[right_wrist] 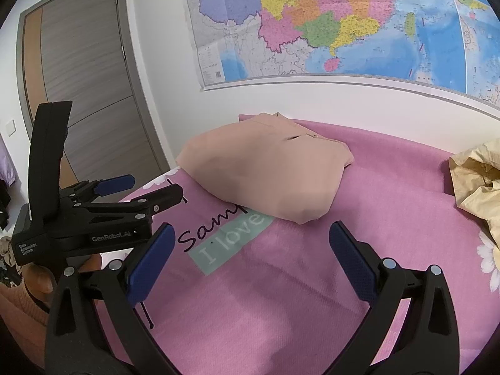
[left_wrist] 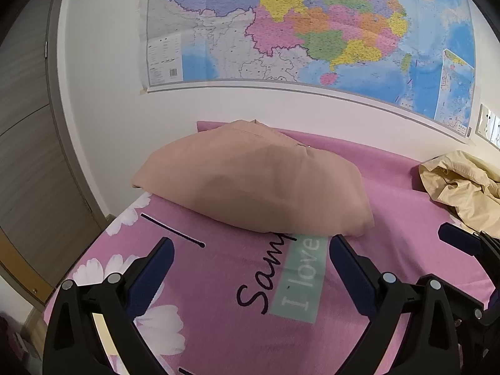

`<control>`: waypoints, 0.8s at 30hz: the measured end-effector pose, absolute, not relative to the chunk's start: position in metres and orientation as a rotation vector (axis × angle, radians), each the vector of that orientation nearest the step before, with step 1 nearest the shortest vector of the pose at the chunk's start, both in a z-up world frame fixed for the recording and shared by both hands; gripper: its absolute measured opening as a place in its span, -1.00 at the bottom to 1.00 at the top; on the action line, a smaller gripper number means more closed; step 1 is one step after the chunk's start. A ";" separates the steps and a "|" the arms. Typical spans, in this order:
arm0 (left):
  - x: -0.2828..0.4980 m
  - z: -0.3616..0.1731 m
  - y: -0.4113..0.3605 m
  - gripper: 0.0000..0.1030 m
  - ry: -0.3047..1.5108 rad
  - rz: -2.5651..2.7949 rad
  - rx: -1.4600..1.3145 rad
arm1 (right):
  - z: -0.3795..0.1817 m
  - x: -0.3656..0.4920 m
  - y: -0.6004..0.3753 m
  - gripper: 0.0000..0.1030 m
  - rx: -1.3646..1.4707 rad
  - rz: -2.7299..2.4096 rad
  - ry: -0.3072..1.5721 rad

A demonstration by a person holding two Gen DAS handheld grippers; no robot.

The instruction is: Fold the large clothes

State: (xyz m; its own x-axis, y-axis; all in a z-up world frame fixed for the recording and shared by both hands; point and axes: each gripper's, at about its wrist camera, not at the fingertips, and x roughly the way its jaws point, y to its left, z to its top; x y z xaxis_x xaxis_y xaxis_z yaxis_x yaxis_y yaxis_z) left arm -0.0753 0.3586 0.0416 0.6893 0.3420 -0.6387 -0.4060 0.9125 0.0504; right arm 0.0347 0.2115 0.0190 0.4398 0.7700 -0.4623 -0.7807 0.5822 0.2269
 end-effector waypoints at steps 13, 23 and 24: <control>-0.078 0.042 0.360 0.87 0.689 0.424 -0.084 | 0.018 0.034 0.212 0.89 -0.017 0.970 0.569; -0.079 0.042 0.359 0.87 0.683 0.420 -0.076 | 0.018 0.034 0.212 0.89 -0.017 0.972 0.570; -0.079 0.042 0.358 0.87 0.682 0.420 -0.074 | 0.018 0.034 0.213 0.89 -0.016 0.972 0.570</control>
